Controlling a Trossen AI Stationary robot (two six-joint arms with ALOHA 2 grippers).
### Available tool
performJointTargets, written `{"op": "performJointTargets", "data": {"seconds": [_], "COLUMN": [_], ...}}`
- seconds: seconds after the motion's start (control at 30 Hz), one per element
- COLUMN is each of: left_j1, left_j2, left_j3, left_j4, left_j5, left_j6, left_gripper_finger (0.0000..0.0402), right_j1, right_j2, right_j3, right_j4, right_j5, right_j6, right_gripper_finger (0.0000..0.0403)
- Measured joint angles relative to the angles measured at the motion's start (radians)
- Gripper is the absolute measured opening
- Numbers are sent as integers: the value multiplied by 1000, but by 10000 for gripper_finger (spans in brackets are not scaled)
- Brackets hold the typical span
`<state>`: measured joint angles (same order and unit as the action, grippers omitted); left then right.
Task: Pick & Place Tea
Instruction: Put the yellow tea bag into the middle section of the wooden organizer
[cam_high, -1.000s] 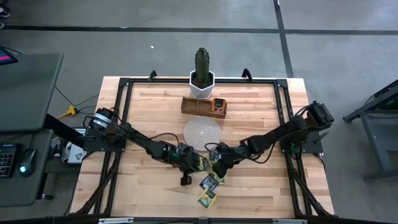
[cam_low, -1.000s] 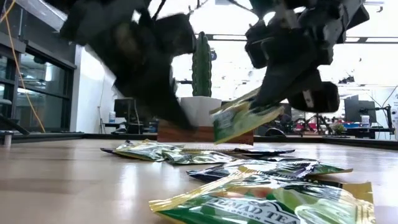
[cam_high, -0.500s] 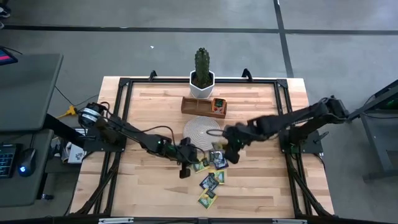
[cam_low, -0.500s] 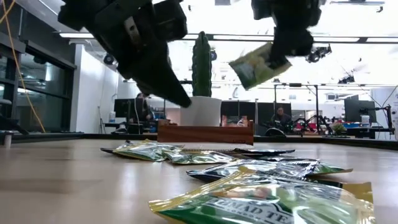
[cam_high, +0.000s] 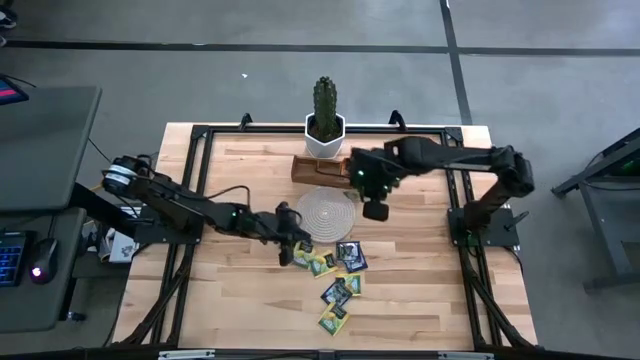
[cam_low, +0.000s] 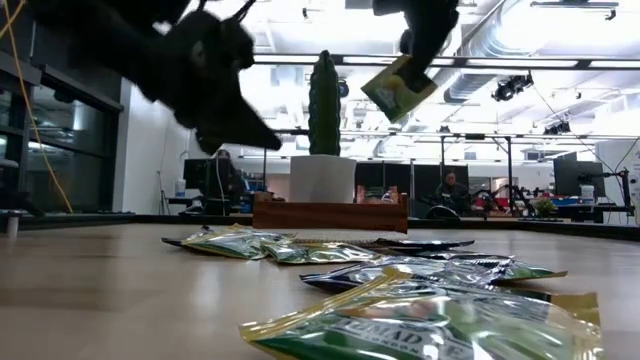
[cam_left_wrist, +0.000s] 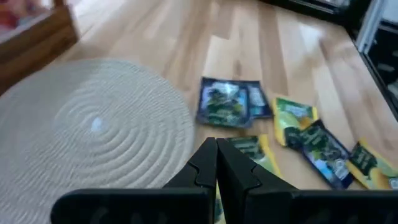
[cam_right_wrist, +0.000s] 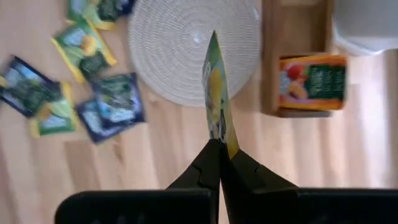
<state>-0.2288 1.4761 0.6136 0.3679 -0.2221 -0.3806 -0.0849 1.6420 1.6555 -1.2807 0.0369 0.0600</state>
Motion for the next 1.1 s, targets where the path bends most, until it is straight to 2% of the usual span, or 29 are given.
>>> {"op": "performJointTargets", "data": {"seconds": [0.27, 0.47, 0.73, 0.87, 1.1], "left_j1": [35, 47, 46, 46, 45], "left_j2": [-63, -89, -103, -103, -101], "left_j3": [-181, -313, -470, -524, -550], "left_j4": [257, 472, 735, 823, 821], "left_j5": [-9, -39, -67, -58, -12], "left_j6": [-46, -74, -123, -130, -149], "left_gripper_finger": [1, 1, 1, 1, 1], "right_j1": [-63, -95, -150, -173, -212], "right_j2": [251, 451, 671, 710, 710], "right_j3": [292, 477, 676, 681, 637], "right_j4": [-202, -245, -291, -272, -259], "right_j5": [82, 151, 208, 245, 245], "right_j6": [-219, -346, -418, -429, -437], "right_gripper_finger": [0, 0, 0, 0, 0]}}
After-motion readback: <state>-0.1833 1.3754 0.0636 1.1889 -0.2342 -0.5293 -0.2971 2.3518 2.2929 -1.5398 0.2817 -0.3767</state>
